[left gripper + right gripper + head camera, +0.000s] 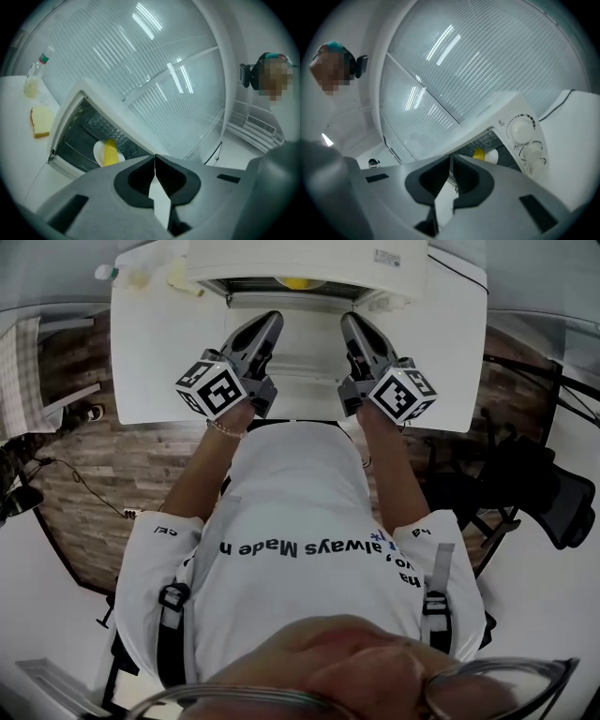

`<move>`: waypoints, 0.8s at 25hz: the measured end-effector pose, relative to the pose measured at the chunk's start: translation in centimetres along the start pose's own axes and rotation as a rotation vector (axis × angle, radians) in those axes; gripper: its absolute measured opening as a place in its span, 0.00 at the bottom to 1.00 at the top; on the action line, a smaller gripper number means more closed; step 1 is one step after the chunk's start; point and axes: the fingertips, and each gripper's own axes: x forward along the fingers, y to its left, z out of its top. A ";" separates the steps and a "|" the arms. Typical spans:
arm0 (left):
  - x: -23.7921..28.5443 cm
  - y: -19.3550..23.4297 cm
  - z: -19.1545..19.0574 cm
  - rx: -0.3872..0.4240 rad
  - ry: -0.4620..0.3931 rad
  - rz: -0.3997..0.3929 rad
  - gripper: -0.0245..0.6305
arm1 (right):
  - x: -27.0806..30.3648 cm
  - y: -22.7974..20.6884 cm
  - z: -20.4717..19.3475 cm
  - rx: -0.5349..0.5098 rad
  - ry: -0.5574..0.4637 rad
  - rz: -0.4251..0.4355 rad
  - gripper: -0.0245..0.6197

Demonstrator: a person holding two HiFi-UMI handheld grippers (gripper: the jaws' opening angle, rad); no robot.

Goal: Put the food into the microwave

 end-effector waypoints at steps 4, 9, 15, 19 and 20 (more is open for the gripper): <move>-0.9 -2.6 1.0 0.106 -0.013 -0.018 0.06 | -1.1 2.7 1.4 -0.152 0.003 0.016 0.08; -2.2 -5.8 2.6 0.254 -0.036 -0.027 0.06 | -2.4 6.2 3.0 -0.337 0.005 0.025 0.08; -3.5 -9.1 4.4 0.377 -0.077 -0.045 0.06 | -3.7 10.2 4.5 -0.505 -0.001 0.036 0.08; -4.2 -11.2 5.3 0.434 -0.098 -0.056 0.06 | -4.5 12.7 5.3 -0.577 -0.010 0.045 0.08; -4.4 -11.8 5.5 0.444 -0.102 -0.059 0.06 | -4.8 13.3 5.5 -0.588 -0.011 0.048 0.08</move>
